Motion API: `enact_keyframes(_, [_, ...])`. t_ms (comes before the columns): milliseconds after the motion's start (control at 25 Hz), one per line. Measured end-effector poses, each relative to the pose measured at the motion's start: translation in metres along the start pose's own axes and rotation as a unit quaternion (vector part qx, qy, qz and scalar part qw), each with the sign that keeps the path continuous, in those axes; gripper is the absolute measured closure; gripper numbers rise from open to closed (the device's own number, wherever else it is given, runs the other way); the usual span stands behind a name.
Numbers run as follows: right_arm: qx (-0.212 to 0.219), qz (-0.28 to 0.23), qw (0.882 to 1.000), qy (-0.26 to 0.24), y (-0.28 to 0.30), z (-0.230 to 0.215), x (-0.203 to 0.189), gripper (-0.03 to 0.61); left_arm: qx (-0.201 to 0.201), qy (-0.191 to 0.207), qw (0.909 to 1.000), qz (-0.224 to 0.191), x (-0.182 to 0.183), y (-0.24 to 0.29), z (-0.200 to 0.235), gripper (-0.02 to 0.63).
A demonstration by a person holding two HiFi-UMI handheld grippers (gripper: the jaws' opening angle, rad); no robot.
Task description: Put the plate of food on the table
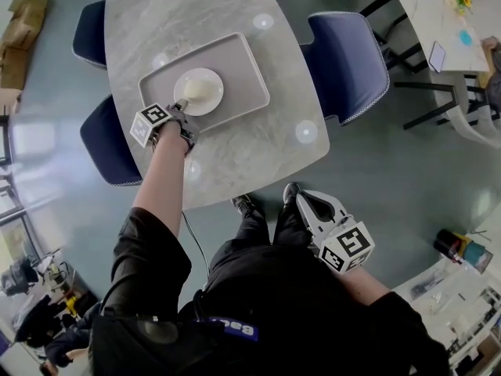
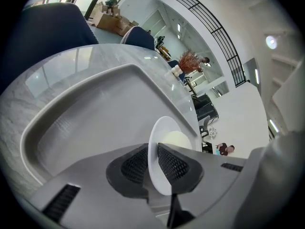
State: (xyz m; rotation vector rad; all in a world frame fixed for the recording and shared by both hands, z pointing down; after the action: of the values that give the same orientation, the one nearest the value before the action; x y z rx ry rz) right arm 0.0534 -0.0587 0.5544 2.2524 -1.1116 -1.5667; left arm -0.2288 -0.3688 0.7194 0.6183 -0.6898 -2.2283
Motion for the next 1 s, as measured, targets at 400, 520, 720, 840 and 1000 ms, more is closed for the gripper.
enact_keyframes(400, [-0.016, 0.003, 0.999, 0.033, 0.003, -0.01, -0.003, 0.568, 0.024, 0.017, 0.9987, 0.042, 0.001, 0.006, 0.004, 0.552])
enact_keyframes(520, [-0.015, 0.002, 0.999, 0.039, 0.004, -0.012, -0.006, 0.568, 0.03, 0.026, 0.998, 0.049, 0.002, 0.007, 0.004, 0.551])
enact_keyframes(720, [-0.01, 0.0, 0.999, 0.039, 0.006, -0.012, -0.008, 0.568, 0.045, 0.048, 0.9958, 0.064, 0.002, 0.006, 0.004, 0.545])
enact_keyframes(840, [-0.016, 0.002, 0.999, 0.042, 0.005, -0.014, -0.007, 0.568, 0.063, 0.071, 0.9926, 0.075, 0.002, 0.005, 0.003, 0.541])
enact_keyframes(1000, [-0.016, 0.001, 0.999, 0.041, 0.003, -0.015, -0.007, 0.568, 0.073, 0.092, 0.9895, 0.085, 0.002, 0.005, 0.003, 0.538])
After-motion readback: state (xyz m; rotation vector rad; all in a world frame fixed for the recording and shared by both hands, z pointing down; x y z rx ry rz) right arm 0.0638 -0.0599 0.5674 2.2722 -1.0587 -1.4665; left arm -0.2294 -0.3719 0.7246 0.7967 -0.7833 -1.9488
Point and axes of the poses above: the fingertips, and each gripper's own axes: y forward along the fingers, z to its left, x out of its top, the point moved 2 cm from there along -y, backward along the fingers, and after that the axes turned 7 degrees about -x, right-handed, at the moved point
